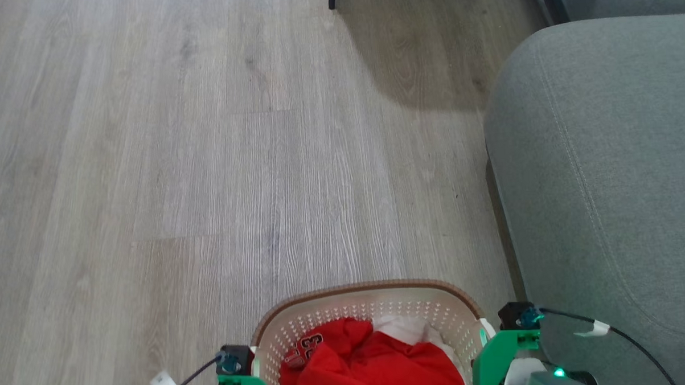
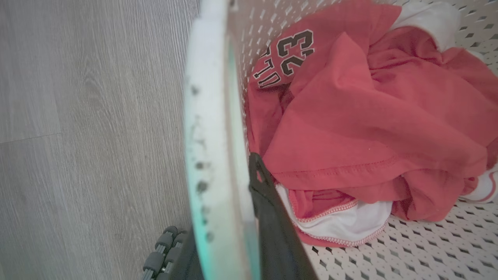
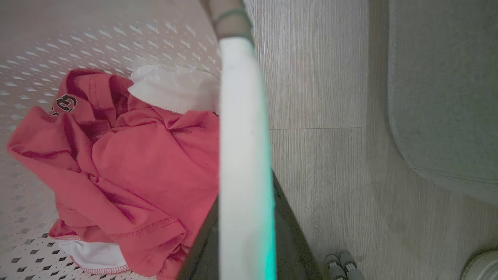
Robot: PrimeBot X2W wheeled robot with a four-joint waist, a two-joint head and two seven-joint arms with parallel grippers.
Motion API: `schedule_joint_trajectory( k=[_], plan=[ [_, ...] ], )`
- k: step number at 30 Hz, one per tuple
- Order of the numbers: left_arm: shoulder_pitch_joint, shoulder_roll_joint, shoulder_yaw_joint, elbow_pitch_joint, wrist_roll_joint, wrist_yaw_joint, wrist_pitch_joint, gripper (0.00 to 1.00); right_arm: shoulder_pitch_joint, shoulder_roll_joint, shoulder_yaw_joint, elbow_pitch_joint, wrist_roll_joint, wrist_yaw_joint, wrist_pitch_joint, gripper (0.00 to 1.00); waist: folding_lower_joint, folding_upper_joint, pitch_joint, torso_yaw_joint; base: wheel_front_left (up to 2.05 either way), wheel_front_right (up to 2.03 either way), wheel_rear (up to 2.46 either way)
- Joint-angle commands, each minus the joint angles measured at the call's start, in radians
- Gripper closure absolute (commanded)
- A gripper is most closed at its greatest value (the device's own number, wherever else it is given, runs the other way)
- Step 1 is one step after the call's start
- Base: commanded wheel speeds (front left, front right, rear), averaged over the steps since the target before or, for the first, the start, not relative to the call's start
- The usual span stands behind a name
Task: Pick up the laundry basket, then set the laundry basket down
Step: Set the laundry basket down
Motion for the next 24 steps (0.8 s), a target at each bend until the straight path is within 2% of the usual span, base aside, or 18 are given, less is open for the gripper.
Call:
schedule_joint_trajectory(
  k=[1, 12, 20, 24],
  plan=[
    [-0.050, 0.024, 0.002, 0.004, -0.001, -0.003, -0.013, 1.00, -0.043, -0.009, 0.010, -0.005, 0.006, -0.002, -0.024, 1.00, 0.0000, 0.0000, 0.004, 0.000, 0.00, 0.00, 0.00],
    [-0.124, 0.024, -0.013, 0.001, -0.001, 0.010, -0.043, 1.00, -0.128, -0.009, 0.043, 0.008, 0.026, -0.002, -0.042, 1.00, 0.0000, 0.0000, 0.104, -0.007, 0.00, 0.00, 0.00],
    [-0.240, 0.024, -0.016, 0.007, 0.010, 0.017, -0.079, 1.00, -0.244, -0.009, 0.053, 0.021, 0.024, -0.002, -0.065, 1.00, 0.0000, 0.0000, 0.238, -0.008, 0.00, 0.00, 0.00],
    [-0.322, 0.024, -0.011, 0.011, 0.012, 0.021, -0.101, 1.00, -0.327, -0.009, 0.052, 0.029, 0.018, -0.002, -0.080, 1.00, 0.0000, 0.0000, 0.342, -0.008, 0.00, 0.00, 0.00]
  ],
)
